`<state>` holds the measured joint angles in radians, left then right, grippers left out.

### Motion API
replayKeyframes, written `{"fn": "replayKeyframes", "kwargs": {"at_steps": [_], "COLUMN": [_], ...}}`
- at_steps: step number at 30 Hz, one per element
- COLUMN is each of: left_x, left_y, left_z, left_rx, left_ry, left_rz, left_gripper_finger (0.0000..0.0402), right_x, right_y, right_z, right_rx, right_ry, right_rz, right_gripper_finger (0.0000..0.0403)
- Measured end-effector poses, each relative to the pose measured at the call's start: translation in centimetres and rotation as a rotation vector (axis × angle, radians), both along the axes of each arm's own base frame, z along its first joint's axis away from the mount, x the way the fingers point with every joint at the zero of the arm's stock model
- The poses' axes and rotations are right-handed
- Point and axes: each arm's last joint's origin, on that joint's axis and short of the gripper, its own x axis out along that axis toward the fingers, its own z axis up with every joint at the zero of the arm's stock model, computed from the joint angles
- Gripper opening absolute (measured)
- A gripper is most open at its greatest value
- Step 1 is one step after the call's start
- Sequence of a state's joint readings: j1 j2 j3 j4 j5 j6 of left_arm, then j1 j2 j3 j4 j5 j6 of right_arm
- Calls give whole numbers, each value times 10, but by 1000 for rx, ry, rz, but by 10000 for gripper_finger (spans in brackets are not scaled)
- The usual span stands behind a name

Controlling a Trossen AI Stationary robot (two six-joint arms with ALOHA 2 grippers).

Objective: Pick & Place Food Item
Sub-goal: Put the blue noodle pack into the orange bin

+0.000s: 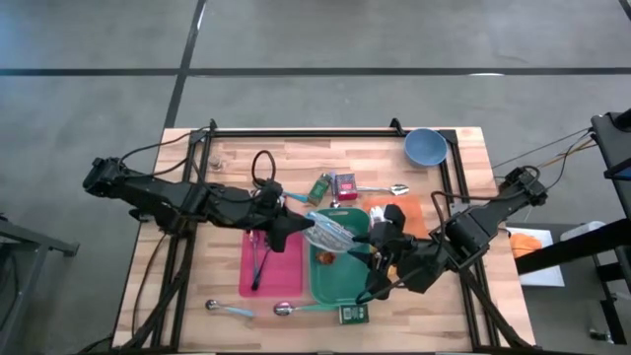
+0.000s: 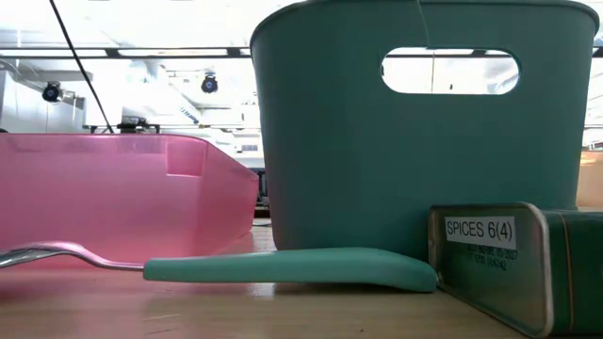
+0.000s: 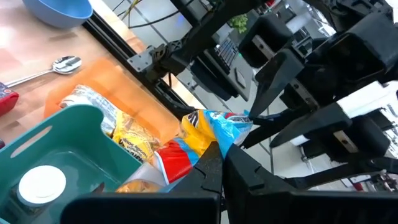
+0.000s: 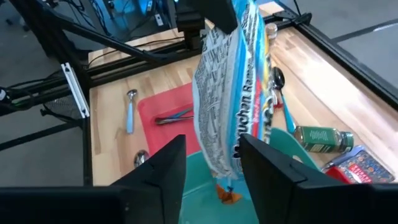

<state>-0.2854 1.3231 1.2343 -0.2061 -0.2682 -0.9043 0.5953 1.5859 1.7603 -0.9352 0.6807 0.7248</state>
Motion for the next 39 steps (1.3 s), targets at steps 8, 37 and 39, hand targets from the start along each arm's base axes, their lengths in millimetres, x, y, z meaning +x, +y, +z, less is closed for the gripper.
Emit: {"fn": "replayKeyframes", "kwargs": {"at_steps": [8, 37, 39], "left_x": [0, 3, 3], "left_y": [0, 2, 2], "left_z": [0, 8, 9], "left_rx": [9, -11, -12], "left_ry": [3, -82, -88], "left_rz": [-3, -12, -11], "left_gripper_finger": [0, 0, 0], "right_x": [-5, -6, -6], "right_y": [-3, -7, -7], "right_z": [4, 0, 0], "right_rx": [-37, -132, -131], "right_ry": [9, 40, 40], "right_rz": [23, 13, 13], "right_gripper_finger": [135, 150, 117]}}
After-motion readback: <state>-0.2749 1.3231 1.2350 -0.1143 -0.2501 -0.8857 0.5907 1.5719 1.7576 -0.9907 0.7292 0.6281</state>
